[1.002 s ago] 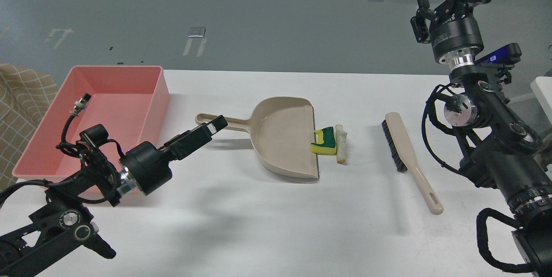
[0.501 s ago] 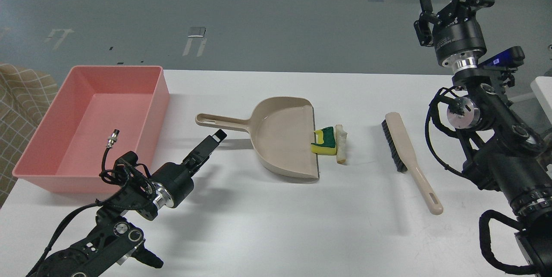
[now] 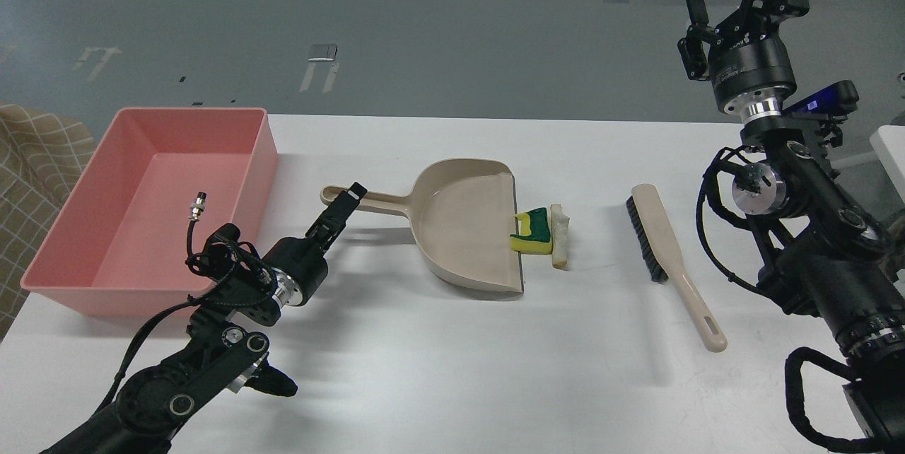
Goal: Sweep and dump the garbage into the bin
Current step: 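Move the left gripper to the beige dustpan handle and grasp it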
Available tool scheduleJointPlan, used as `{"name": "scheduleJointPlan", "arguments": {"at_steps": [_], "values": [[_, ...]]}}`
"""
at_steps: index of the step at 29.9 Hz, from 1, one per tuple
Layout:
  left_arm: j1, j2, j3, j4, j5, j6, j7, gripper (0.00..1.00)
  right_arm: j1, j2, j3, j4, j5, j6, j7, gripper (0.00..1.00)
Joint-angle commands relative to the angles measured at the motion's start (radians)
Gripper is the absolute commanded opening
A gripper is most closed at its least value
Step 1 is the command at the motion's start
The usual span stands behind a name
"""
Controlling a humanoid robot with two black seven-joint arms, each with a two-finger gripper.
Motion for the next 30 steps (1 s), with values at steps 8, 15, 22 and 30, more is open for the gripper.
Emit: {"name": "scheduleJointPlan", "arguments": {"at_steps": [8,15,22,30], "values": [[-0.074,-0.084,0.006,0.097,0.000,0.030,0.001,0.95,0.001,-0.003,0.001,0.001,0.000,0.000,0.000,1.00],[-0.076,-0.089,0.009,0.097,-0.008,0.037,0.023,0.37,0.001,-0.003,0.001,0.003,0.000,0.000,0.000,1.00],[-0.074,-0.090,0.009,0.099,-0.008,0.036,0.050,0.00,0.001,-0.003,0.001,0.003,0.000,0.000,0.000,1.00],[-0.085,-0.089,0.008,0.096,-0.032,0.037,0.056,0.00,0.001,-0.006,0.003,0.006,0.000,0.000,0.000,1.00]]}}
